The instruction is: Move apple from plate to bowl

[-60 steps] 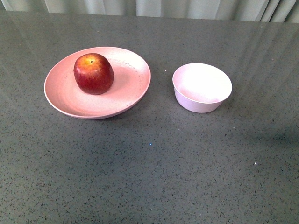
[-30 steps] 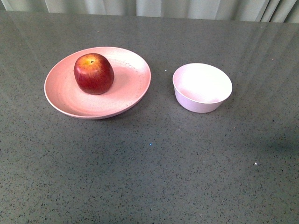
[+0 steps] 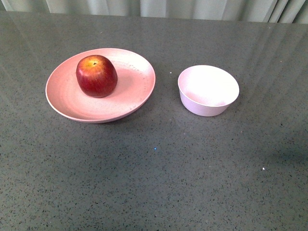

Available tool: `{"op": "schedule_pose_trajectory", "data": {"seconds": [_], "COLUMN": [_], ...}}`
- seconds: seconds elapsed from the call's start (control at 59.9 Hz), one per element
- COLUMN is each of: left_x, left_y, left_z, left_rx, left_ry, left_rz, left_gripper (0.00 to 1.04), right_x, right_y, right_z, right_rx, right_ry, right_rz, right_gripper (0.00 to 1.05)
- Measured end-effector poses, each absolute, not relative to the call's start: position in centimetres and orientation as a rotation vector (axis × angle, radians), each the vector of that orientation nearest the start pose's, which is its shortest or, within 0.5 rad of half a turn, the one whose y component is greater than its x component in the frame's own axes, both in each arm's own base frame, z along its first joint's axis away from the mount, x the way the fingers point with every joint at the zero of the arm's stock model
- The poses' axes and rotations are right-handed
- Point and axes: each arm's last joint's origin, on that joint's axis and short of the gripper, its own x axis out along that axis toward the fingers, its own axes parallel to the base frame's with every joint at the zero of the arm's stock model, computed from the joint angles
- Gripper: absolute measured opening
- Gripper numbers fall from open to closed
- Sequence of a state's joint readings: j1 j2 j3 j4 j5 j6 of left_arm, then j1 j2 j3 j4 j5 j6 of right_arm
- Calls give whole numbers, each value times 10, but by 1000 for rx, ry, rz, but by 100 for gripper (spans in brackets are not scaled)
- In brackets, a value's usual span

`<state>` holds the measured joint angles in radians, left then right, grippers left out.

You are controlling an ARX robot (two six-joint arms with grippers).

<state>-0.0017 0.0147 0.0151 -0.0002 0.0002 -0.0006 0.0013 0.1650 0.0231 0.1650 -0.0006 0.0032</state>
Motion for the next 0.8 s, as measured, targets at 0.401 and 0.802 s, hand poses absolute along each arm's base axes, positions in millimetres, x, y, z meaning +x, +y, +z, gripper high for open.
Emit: {"op": "schedule_pose_trajectory", "data": {"seconds": [0.401,0.802], "left_x": [98,125], "left_y": [0,-20], "left_z": [167,178], "left_rx": [0,51], "left_ry": [0,598], "left_rz": [-2,-582], "left_gripper": [96,96], "right_x": [97,97], "right_y": [0,0], "right_z": [171,171], "right_rx": [2,2], "right_ry": [-19,-20], "right_rz": [2,3], "right_gripper": [18,86]}}
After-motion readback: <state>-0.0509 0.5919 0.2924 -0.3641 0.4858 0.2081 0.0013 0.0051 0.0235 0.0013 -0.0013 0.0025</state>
